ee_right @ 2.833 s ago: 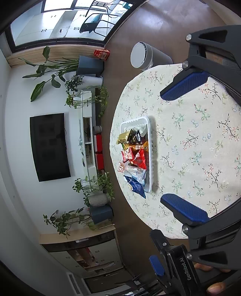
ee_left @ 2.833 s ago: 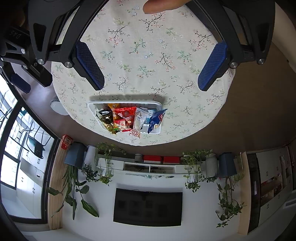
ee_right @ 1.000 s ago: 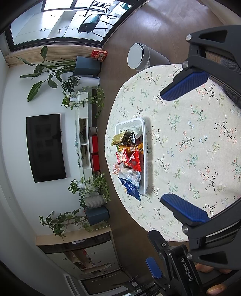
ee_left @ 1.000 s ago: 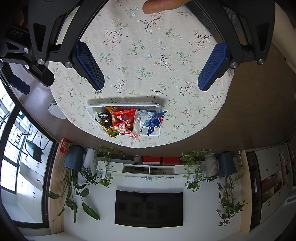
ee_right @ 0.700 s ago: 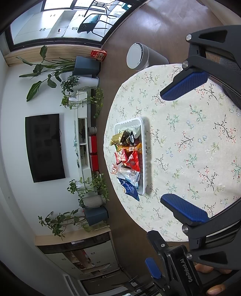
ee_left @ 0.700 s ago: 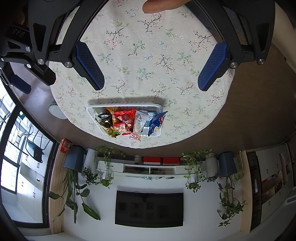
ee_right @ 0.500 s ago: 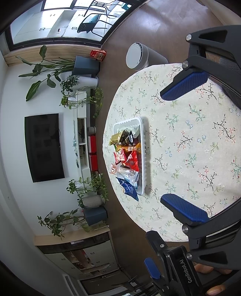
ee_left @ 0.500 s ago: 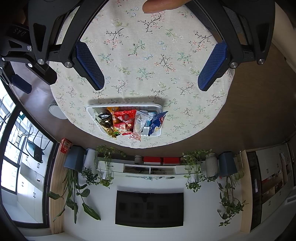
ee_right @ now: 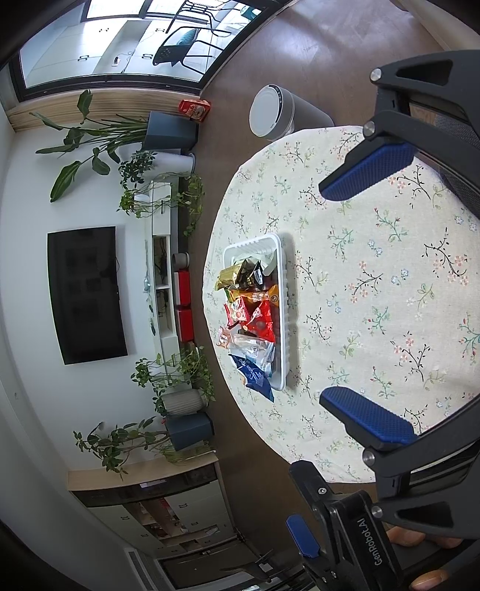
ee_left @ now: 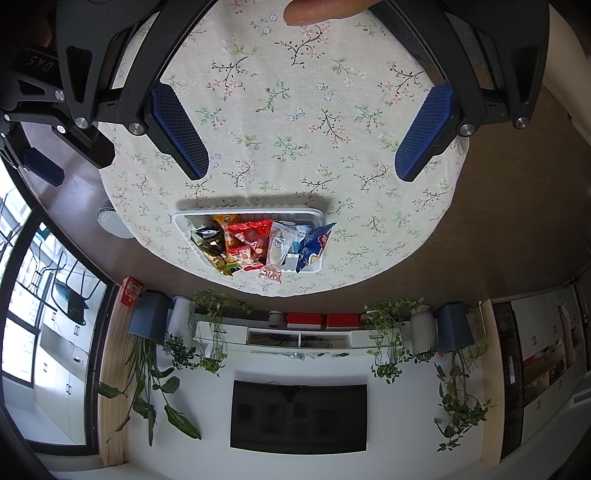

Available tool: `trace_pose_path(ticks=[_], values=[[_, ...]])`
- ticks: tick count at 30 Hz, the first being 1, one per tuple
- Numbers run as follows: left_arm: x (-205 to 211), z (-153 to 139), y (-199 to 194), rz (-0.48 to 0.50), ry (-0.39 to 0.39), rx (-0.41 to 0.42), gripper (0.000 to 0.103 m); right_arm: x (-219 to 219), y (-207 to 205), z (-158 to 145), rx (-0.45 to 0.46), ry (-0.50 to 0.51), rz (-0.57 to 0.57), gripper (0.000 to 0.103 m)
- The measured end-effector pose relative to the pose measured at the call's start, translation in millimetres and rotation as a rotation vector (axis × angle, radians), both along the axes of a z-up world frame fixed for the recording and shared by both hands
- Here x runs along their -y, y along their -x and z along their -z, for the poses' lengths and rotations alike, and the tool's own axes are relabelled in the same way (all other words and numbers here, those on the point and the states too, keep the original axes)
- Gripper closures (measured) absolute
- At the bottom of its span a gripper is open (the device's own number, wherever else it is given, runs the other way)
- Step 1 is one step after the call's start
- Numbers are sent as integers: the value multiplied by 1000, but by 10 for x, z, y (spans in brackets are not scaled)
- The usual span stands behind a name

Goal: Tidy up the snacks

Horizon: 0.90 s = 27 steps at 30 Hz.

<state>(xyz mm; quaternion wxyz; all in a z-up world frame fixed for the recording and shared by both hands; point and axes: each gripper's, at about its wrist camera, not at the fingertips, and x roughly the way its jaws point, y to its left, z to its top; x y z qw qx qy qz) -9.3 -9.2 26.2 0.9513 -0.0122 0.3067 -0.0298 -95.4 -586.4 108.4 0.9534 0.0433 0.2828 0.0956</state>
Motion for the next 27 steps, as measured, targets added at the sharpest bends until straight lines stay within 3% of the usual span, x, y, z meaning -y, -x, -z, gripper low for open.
trace_pose_path(ticks=[27], values=[[-36, 68, -40, -17, -7, -3, 0, 117, 162, 3, -12, 20, 25, 0]])
